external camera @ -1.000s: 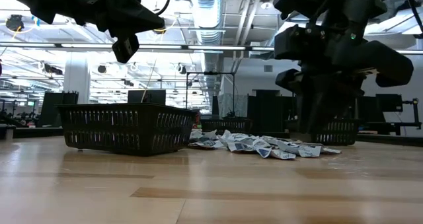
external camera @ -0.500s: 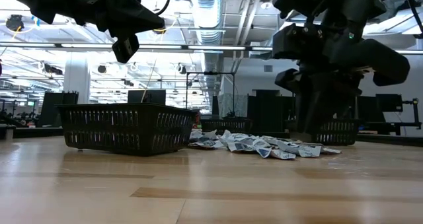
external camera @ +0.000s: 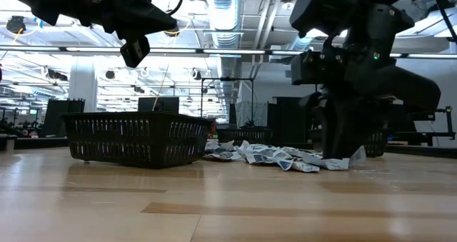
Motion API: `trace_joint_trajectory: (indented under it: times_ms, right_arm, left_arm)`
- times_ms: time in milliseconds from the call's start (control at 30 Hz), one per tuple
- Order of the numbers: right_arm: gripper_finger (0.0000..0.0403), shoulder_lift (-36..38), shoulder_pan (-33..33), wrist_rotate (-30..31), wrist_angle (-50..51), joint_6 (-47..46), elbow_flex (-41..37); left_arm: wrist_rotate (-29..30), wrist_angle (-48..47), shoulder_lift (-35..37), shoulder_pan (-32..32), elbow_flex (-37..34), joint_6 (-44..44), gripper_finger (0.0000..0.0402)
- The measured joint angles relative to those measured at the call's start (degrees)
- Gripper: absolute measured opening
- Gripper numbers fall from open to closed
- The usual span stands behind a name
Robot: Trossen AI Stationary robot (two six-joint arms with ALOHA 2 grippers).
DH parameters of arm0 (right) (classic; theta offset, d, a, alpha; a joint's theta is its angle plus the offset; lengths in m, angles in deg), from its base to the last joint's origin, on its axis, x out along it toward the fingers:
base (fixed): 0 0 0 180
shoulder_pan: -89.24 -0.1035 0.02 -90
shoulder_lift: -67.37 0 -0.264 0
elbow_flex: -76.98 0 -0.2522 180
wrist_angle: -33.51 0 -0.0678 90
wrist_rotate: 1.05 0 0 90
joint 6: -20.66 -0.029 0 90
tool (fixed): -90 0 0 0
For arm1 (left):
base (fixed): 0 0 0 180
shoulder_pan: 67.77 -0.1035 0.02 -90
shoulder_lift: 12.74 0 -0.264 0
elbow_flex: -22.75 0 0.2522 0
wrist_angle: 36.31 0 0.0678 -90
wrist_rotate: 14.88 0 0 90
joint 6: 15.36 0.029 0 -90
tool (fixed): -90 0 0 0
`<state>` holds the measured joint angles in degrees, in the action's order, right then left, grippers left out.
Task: Pick & Place First Aid Supplies
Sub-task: Put the white alcohol pad into the right black bin
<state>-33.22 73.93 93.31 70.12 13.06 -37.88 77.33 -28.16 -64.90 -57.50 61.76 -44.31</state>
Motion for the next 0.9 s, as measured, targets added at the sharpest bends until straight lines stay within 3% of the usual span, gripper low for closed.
trace_joint_trajectory:
  times_ms: [267,700,900]
  right_arm:
    - [0.0006,1.5,0.1,0.2,2.1,0.0,-0.1]
    - [0.0001,13.7,4.5,3.4,8.5,-1.0,-0.4]
    - [0.0001,20.2,8.5,8.2,10.9,-0.3,-0.3]
  left_arm:
    - [0.1,0.0,0.0,0.0,0.0,0.0,0.0008]
    - [0.1,0.0,0.0,0.0,0.0,0.0,0.0008]
    - [0.1,0.0,0.0,0.0,0.0,0.0,0.0008]
